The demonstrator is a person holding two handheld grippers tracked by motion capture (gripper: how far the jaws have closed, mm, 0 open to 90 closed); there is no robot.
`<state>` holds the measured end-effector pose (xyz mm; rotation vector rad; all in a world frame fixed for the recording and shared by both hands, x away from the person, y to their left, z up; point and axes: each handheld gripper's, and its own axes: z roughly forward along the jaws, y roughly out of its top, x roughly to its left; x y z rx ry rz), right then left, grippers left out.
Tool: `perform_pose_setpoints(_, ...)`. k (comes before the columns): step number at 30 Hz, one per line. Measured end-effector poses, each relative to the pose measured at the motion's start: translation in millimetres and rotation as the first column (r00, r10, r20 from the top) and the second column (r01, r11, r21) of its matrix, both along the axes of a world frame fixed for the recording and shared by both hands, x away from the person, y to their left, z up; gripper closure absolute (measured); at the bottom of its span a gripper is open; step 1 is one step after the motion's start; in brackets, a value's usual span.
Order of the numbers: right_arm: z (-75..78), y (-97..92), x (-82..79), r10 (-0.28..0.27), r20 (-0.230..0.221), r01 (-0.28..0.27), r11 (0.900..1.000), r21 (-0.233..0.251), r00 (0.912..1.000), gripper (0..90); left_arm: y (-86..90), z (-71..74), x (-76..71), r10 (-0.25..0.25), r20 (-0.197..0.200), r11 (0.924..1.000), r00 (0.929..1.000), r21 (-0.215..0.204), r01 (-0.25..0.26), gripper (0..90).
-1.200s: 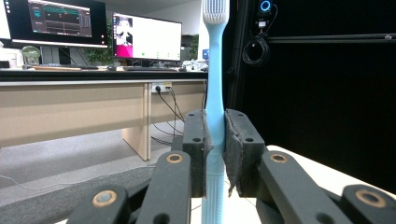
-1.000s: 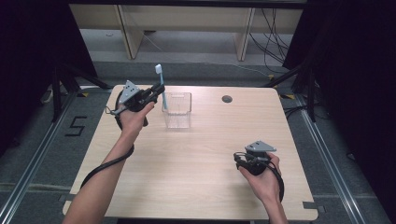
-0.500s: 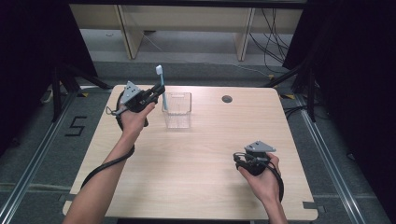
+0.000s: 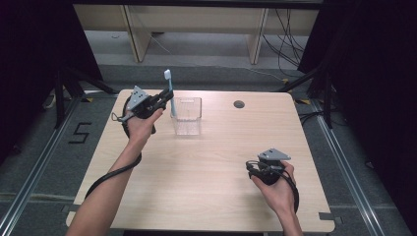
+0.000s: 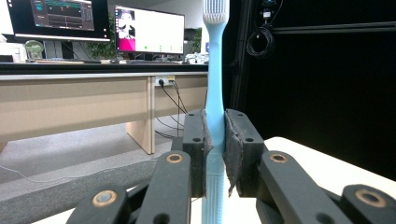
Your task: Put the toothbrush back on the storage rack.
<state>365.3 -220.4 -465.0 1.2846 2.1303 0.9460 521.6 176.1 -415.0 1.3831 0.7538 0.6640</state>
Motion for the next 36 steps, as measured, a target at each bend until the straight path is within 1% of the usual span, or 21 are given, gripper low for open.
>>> perform_pose_setpoints(1, 0.5, 0.4, -0.9, -0.014, -0.012, 0.014, 0.9999, 0.002, 0.9998, 46.6, -0.3, -0.3, -0.2, -0.002, 0.003, 1.0000, 1.0000, 0.000, 0.002, 78.5)
perform_pose_setpoints(2, 1.1, -0.5, -1.1, -0.026, 0.005, 0.026, 0.9996, -0.015, 0.9997, 46.7, -0.7, -0.5, -0.6, -0.003, 0.003, 1.0000, 1.0000, 0.004, 0.003, 78.5)
perform_pose_setpoints(5, 0.8, 0.4, -1.9, -0.035, -0.008, 0.035, 0.9994, -0.001, 0.9994, 46.6, -0.6, -0.8, -1.1, 0.000, -0.001, 1.0000, 1.0000, 0.008, 0.000, 78.5)
perform_pose_setpoints(8, 0.9, 0.3, -1.9, -0.034, -0.007, 0.034, 0.9994, -0.001, 0.9994, 46.6, 0.2, -1.3, -1.5, 0.003, -0.003, 0.9999, 1.0000, 0.015, -0.003, 78.5)
perform_pose_setpoints(17, 0.8, 0.4, -1.9, -0.034, -0.006, 0.034, 0.9994, -0.003, 0.9994, 46.6, 2.0, -2.9, -4.0, 0.010, -0.012, 0.9998, 0.9999, 0.018, -0.010, 78.5)
perform_pose_setpoints(20, 1.0, -0.6, -1.2, -0.025, 0.004, 0.026, 0.9995, -0.016, 0.9997, 46.6, 1.9, -3.7, -4.2, 0.007, -0.010, 0.9998, 0.9999, 0.017, -0.007, 78.5)
perform_pose_setpoints(21, 0.7, -0.2, -1.2, -0.025, 0.001, 0.025, 0.9996, -0.010, 0.9997, 46.7, 2.0, -4.3, -4.7, 0.008, -0.011, 0.9999, 0.9999, 0.015, -0.008, 78.5)
perform_pose_setpoints(22, 0.3, -0.4, -0.5, -0.007, -0.007, 0.007, 0.9999, -0.008, 1.0000, 46.6, 1.9, -5.5, -5.3, 0.009, -0.012, 0.9999, 0.9999, 0.011, -0.009, 78.5)
perform_pose_setpoints(23, 0.3, -0.4, -0.5, -0.007, -0.007, 0.007, 0.9999, -0.008, 1.0000, 46.6, 1.9, -5.5, -5.3, 0.009, -0.012, 0.9999, 0.9999, 0.011, -0.009, 78.5)
perform_pose_setpoints(24, -0.2, 1.0, -1.6, -0.024, -0.022, 0.024, 0.9996, 0.015, 0.9995, 46.6, 1.9, -6.1, -5.6, 0.010, -0.012, 0.9999, 0.9999, 0.011, -0.010, 78.5)
perform_pose_setpoints(25, 0.0, 0.4, -1.0, -0.016, -0.014, 0.016, 0.9999, -0.001, 0.9998, 46.6, 1.8, -6.6, -6.0, 0.010, -0.013, 0.9999, 0.9999, 0.009, -0.010, 78.6)
perform_pose_setpoints(26, 0.1, 0.1, -1.1, -0.022, -0.004, 0.022, 0.9997, -0.011, 0.9998, 46.6, 1.7, -6.5, -6.3, 0.009, -0.011, 0.9999, 0.9999, 0.010, -0.009, 78.6)
perform_pose_setpoints(27, 0.1, 0.6, -1.7, -0.031, -0.012, 0.031, 0.9995, -0.004, 0.9995, 46.6, 1.8, -6.2, -6.7, 0.010, -0.013, 0.9998, 0.9999, 0.015, -0.010, 78.6)
perform_pose_setpoints(31, -0.4, 0.5, -1.6, -0.029, -0.015, 0.029, 0.9996, 0.000, 0.9995, 46.6, 0.6, -5.0, -8.3, 0.007, -0.008, 0.9998, 0.9999, 0.016, -0.006, 78.6)
perform_pose_setpoints(34, -0.3, 0.4, -1.6, -0.028, -0.010, 0.028, 0.9996, -0.007, 0.9995, 46.6, 0.5, -4.8, -9.0, 0.010, -0.012, 0.9997, 0.9999, 0.023, -0.009, 78.6)
perform_pose_setpoints(35, 0.0, 0.9, -2.0, -0.032, -0.016, 0.032, 0.9995, -0.002, 0.9994, 46.6, 0.5, -5.1, -9.4, 0.012, -0.014, 0.9996, 0.9998, 0.024, -0.012, 78.6)
perform_pose_setpoints(36, -0.2, 0.4, -1.2, -0.020, -0.003, 0.020, 0.9997, -0.011, 0.9998, 46.6, 0.5, -5.4, -9.5, 0.012, -0.016, 0.9996, 0.9998, 0.024, -0.012, 78.6)
